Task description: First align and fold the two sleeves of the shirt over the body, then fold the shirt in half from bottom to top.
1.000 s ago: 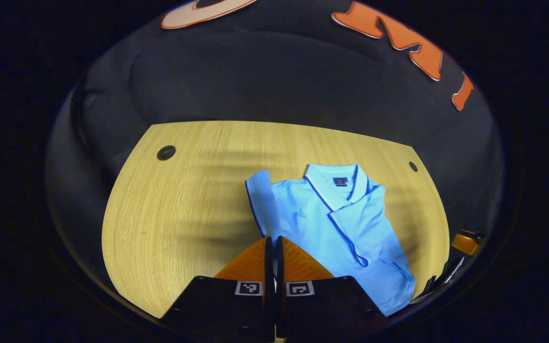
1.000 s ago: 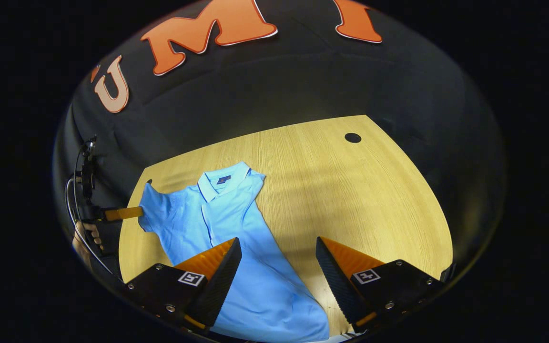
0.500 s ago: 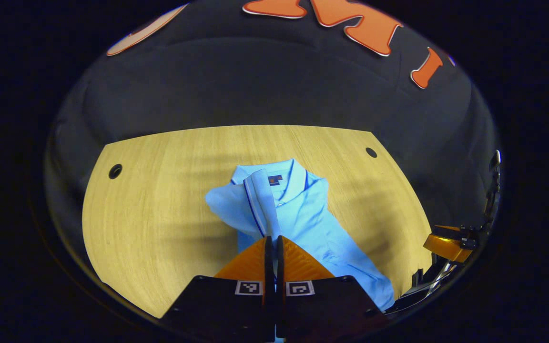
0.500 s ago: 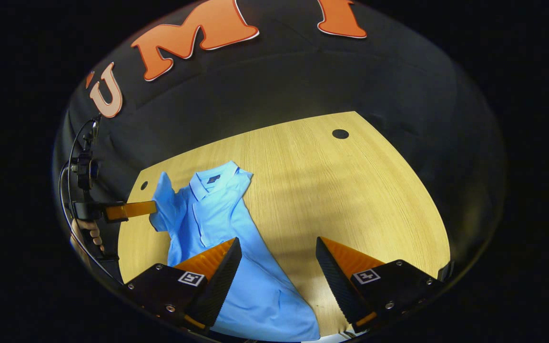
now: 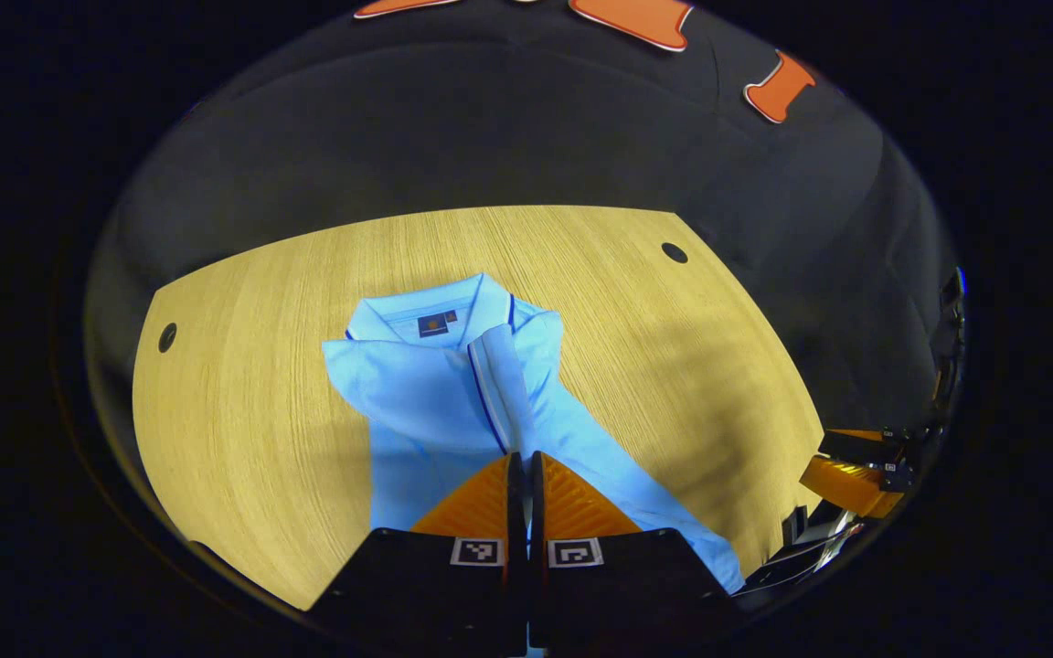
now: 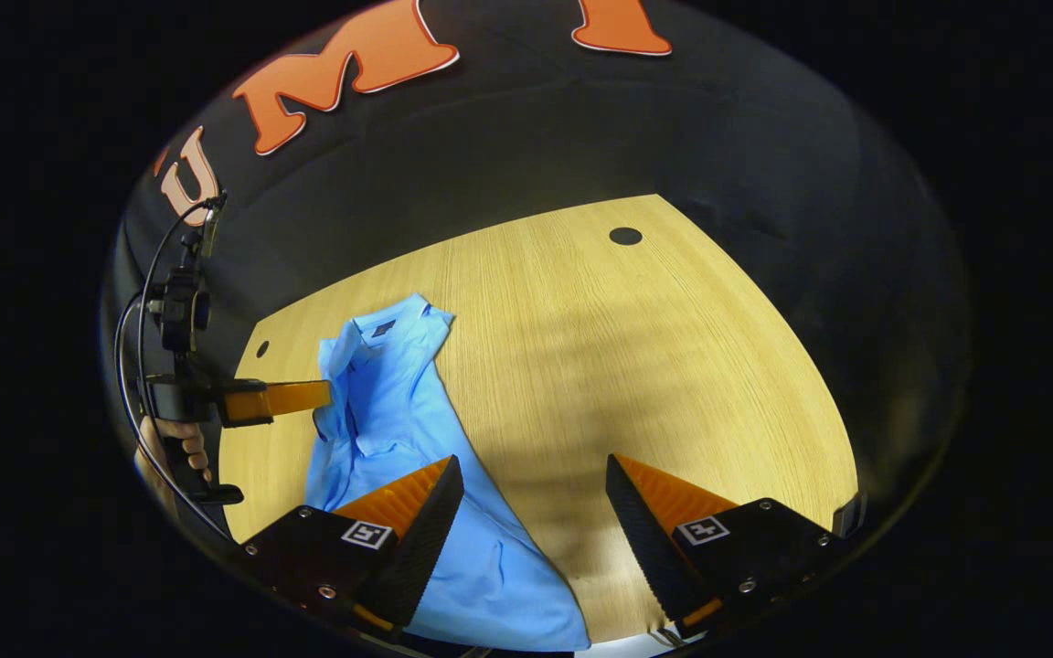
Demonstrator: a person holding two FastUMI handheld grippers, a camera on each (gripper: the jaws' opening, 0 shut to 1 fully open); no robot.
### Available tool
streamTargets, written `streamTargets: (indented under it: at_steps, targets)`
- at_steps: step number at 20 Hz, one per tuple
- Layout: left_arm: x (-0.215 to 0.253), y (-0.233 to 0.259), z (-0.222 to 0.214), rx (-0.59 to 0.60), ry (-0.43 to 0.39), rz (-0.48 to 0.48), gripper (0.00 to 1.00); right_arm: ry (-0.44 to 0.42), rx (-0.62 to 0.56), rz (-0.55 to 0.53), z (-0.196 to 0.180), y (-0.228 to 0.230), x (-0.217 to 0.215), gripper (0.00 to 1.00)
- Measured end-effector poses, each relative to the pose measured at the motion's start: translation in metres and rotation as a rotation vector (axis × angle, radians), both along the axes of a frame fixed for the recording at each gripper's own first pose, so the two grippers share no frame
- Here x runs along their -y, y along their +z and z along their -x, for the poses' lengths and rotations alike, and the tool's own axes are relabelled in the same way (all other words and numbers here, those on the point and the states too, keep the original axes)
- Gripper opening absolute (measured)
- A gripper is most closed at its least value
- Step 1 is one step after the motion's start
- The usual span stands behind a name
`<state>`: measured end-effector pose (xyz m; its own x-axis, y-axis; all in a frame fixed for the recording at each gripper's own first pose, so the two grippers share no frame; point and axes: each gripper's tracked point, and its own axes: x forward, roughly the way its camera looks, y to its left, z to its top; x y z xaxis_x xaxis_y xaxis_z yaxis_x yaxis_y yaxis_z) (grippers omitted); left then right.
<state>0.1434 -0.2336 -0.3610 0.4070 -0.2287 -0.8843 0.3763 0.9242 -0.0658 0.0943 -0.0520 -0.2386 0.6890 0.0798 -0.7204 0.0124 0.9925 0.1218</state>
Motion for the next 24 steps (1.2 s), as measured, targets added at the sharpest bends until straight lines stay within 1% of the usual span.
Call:
streamTargets:
  at_steps: [2,4,5,7,8,9,10,11,14,16,19,21,22,24]
  targets:
    - [0.005,-0.007,0.005,-0.019,-0.001,-0.014,0.04,-0.004,-0.01,0.004,0.0,-0.004,0.004,0.97]
    - [0.005,-0.013,0.005,-0.019,0.014,-0.038,0.04,-0.005,-0.017,0.002,0.001,-0.006,0.004,0.97]
    - [0.007,-0.014,0.006,-0.022,0.024,-0.034,0.07,-0.003,-0.02,0.0,0.001,-0.006,0.003,0.97]
    - [0.014,-0.015,0.01,-0.032,0.034,0.005,0.12,0.003,-0.02,0.003,0.001,-0.007,0.001,0.97]
    - [0.015,-0.014,0.014,-0.042,0.038,0.014,0.17,0.006,-0.024,0.004,0.001,-0.008,-0.002,0.97]
    - [0.015,-0.014,0.017,-0.047,0.04,0.023,0.3,0.01,-0.028,0.006,0.002,-0.009,-0.004,0.97]
    - [0.014,-0.012,0.019,-0.047,0.046,0.026,0.31,0.016,-0.032,0.008,0.002,-0.01,-0.007,0.97]
    - [0.012,-0.011,0.022,-0.044,0.05,0.027,0.51,0.021,-0.035,0.011,0.002,-0.011,-0.01,0.97]
    - [-0.004,-0.005,0.033,-0.029,0.06,0.016,1.0,0.041,-0.047,0.02,0.005,-0.015,-0.02,0.97]
    - [-0.024,-0.002,0.043,-0.021,0.077,-0.011,1.0,0.058,-0.057,0.039,0.008,-0.02,-0.027,0.97]
    - [-0.047,0.002,0.064,-0.041,0.125,0.005,0.99,0.093,-0.086,0.071,0.017,-0.031,-0.037,0.97]
    - [-0.069,0.002,0.076,-0.047,0.168,-0.003,0.99,0.115,-0.11,0.098,0.025,-0.04,-0.041,0.97]
    - [-0.078,0.002,0.081,-0.042,0.189,-0.003,0.99,0.129,-0.123,0.118,0.03,-0.046,-0.043,0.98]
    - [-0.097,-0.001,0.097,-0.058,0.22,-0.012,1.0,0.153,-0.159,0.199,0.043,-0.061,-0.035,0.97]
